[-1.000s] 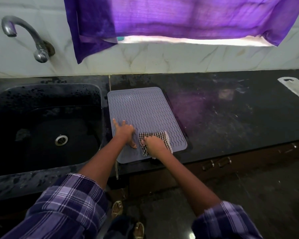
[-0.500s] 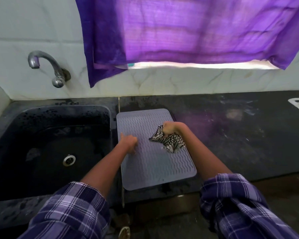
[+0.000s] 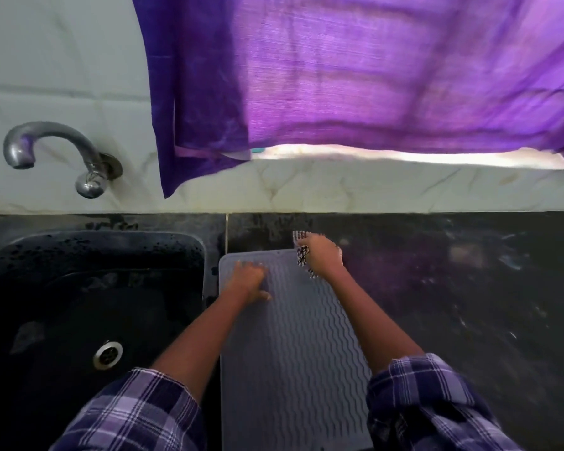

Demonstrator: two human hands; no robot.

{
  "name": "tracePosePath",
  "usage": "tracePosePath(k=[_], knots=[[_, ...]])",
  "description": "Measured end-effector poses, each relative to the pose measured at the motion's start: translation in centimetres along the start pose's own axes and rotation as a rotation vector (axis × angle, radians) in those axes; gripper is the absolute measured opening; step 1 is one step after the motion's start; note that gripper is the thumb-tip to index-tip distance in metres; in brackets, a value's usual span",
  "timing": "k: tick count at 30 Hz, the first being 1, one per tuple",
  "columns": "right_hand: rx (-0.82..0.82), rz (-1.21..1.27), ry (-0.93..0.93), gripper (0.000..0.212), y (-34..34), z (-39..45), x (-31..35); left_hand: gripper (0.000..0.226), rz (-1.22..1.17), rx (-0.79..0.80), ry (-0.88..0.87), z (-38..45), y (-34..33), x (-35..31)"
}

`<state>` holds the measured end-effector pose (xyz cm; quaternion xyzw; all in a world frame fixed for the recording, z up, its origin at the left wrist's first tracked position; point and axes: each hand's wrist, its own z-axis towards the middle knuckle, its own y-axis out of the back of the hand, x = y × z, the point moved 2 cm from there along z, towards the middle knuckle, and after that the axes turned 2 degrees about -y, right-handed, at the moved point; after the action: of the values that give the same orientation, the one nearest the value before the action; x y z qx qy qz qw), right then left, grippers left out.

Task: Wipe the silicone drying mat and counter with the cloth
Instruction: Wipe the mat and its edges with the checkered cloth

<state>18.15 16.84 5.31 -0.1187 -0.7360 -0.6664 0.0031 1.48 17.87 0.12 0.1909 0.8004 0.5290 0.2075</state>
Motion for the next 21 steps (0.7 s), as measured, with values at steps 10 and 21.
tracePosePath(k=[10, 21], knots=[[0.181, -0.072, 0.063, 0.039, -5.2, 2.8, -0.4, 0.090, 0.151, 0.107, -0.008, 3.9, -0.8, -2.0], [0.204, -0.152, 0.059, 0.040, -6.0, -4.2, -0.1, 0.076, 0.141, 0.098, 0.079, 3.7, -0.9, -2.6]])
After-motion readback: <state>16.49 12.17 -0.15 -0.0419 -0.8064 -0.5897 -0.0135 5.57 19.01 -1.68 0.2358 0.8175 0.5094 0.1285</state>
